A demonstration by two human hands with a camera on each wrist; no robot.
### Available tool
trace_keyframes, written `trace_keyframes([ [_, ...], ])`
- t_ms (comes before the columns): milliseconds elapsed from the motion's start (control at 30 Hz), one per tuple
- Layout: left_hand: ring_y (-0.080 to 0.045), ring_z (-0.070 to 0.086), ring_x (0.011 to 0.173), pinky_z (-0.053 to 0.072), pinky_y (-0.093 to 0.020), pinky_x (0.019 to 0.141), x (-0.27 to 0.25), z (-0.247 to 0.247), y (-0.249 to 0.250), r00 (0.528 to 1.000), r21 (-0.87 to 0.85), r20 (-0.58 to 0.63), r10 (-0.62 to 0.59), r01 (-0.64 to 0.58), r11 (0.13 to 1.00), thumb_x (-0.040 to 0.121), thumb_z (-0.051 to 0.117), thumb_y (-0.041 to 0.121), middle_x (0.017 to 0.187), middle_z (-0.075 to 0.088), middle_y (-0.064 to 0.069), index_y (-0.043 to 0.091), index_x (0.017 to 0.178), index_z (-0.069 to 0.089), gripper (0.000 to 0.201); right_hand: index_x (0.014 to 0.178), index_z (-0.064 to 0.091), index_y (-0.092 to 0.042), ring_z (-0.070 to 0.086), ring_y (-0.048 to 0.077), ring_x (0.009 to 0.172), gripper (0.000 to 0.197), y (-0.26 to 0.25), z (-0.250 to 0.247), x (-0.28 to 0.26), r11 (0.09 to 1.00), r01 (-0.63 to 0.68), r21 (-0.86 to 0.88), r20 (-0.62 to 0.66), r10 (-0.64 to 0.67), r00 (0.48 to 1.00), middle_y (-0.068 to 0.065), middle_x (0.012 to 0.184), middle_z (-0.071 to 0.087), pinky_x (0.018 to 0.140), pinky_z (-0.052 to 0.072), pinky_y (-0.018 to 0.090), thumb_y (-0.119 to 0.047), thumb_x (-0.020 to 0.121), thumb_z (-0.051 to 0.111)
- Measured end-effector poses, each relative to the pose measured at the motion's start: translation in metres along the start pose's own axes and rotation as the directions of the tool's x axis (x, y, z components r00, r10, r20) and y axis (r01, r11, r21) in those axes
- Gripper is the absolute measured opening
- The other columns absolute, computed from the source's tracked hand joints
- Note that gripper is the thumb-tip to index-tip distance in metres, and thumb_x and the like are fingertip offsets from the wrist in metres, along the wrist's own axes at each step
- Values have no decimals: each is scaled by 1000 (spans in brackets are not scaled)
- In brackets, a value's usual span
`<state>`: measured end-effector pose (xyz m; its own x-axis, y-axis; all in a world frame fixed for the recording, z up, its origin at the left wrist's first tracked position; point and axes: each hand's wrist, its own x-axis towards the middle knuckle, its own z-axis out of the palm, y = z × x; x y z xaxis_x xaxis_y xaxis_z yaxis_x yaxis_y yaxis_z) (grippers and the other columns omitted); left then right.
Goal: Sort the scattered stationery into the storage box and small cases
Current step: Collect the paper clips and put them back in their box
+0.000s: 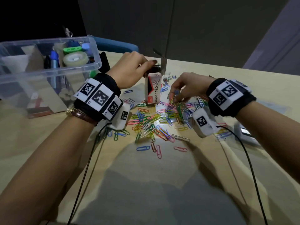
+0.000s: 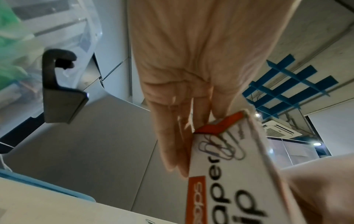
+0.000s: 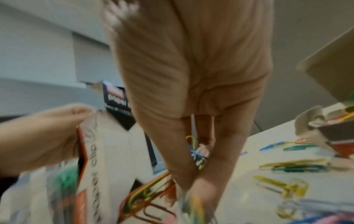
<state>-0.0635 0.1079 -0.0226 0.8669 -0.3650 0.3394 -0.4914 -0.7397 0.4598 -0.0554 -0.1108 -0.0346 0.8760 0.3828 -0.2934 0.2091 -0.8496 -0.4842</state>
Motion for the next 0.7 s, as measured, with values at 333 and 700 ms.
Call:
trace_keyframes([
  [333,-12,65,67,53,-18,56,-3,6,6,998,-66,67,2,2,998,85,72,31,84,61,8,12,89,74,20,76,77,-16,70,7,71,13,-15,-35,-49,757,189,625,-149,-121,981,2,77,74,62,54,11,-13,64,74],
  [700,-14,66,66,56,-25,57,-6,6,18,996,-70,94,9,-3,998,97,53,23,90,72,-10,19,80,69,24,87,74,-6,70,24,83,10,-53,-29,-51,811,312,494,-383,-119,916,19,94,73,69,58,20,-3,78,75],
])
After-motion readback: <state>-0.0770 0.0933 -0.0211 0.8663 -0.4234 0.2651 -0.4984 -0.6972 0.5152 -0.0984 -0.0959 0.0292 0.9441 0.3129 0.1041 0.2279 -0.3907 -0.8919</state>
